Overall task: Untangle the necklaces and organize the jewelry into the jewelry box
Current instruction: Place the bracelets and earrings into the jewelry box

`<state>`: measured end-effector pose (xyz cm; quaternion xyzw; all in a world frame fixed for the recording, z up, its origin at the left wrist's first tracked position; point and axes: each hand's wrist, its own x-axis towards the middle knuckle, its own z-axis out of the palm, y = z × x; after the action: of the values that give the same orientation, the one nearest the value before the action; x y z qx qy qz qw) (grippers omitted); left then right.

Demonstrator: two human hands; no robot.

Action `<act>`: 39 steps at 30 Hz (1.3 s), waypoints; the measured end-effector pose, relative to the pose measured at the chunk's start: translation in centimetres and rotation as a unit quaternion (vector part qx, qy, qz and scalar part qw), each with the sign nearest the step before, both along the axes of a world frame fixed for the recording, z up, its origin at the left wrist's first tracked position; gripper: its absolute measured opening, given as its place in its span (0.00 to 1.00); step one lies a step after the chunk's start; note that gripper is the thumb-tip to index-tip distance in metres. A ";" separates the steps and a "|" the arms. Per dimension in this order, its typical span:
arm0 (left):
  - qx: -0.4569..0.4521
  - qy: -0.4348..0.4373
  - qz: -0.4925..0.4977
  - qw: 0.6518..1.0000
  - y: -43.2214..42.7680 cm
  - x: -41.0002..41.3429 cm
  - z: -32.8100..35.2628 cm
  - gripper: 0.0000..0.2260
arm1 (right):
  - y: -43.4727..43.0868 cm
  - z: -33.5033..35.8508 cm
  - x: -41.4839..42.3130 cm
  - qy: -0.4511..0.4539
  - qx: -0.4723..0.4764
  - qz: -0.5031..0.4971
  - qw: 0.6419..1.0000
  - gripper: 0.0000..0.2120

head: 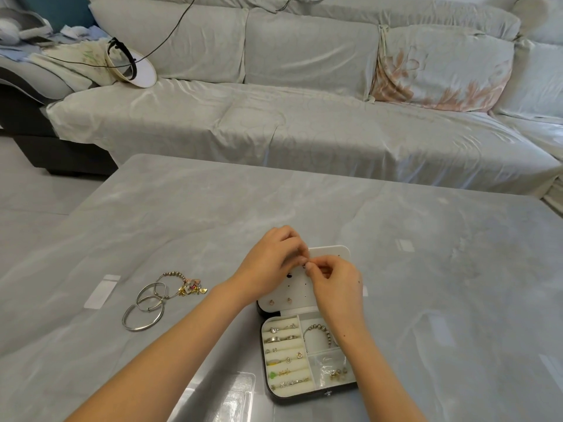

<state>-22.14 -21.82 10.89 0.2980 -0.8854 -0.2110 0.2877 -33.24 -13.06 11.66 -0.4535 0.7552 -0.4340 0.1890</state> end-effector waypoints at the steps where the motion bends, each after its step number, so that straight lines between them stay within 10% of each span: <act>1: 0.002 -0.002 0.000 1.000 0.0 0.0 0.0 0.02 | 0.0 0.0 0.0 -0.006 -0.004 0.001 1.000 0.05; 12: 0.114 0.020 0.029 0.993 0.0 -0.3 0.5 0.02 | 0.6 -0.4 0.7 -0.312 -0.075 -0.049 0.946 0.04; 21: 0.234 0.063 0.056 0.969 -0.2 0.1 1.2 0.06 | 0.0 -1.6 1.6 -0.058 -0.086 -0.107 0.989 0.07; 39: 0.248 0.079 0.059 0.964 -0.2 0.1 1.1 0.08 | -2.0 -2.6 2.1 0.117 -0.109 -0.114 0.981 0.07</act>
<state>-22.05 -21.99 11.97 0.3938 -0.7607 -0.4297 0.2859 -31.18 -15.06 9.11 -0.4297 0.7673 -0.4760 -0.0020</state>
